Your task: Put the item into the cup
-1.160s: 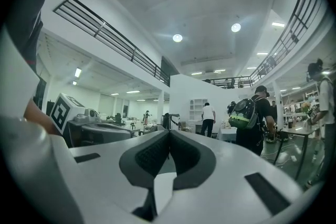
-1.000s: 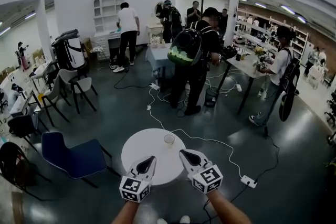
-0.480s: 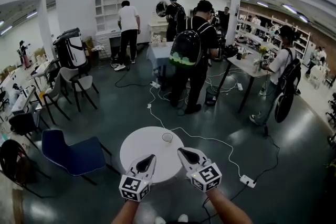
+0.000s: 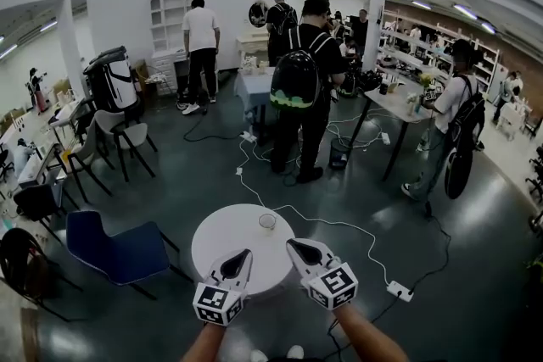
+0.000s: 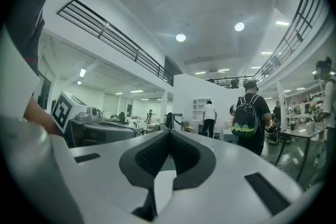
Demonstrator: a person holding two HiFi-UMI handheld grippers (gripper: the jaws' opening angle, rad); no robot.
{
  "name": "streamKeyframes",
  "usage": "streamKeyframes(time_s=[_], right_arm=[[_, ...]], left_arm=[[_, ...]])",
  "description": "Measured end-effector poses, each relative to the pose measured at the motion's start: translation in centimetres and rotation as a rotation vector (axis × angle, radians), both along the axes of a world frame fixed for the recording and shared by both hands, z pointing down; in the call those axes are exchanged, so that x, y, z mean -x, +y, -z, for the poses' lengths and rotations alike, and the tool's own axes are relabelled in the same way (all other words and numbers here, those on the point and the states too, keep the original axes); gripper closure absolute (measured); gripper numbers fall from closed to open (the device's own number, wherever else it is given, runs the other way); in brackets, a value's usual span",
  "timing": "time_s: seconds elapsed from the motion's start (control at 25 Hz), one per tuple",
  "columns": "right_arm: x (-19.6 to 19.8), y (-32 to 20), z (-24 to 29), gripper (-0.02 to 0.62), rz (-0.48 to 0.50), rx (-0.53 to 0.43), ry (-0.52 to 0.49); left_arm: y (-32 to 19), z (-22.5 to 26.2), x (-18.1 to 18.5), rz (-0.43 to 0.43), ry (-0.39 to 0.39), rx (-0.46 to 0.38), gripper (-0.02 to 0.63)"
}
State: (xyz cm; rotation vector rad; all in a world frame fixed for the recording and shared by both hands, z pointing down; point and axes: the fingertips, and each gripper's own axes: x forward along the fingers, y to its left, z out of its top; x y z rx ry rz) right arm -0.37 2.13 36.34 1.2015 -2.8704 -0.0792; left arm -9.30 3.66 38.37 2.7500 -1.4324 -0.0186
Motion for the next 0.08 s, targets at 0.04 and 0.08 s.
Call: streamKeyframes(time_s=[0.04, 0.08], right_arm=[[-0.06, -0.03, -0.1, 0.578, 0.0, 0.001, -0.001], [-0.13, -0.05, -0.21, 0.578, 0.0, 0.001, -0.003]], left_arm=[[-0.02, -0.14, -0.11, 0.0, -0.001, 0.002, 0.591], [-0.03, -0.27, -0.24, -0.001, -0.001, 0.003, 0.591]])
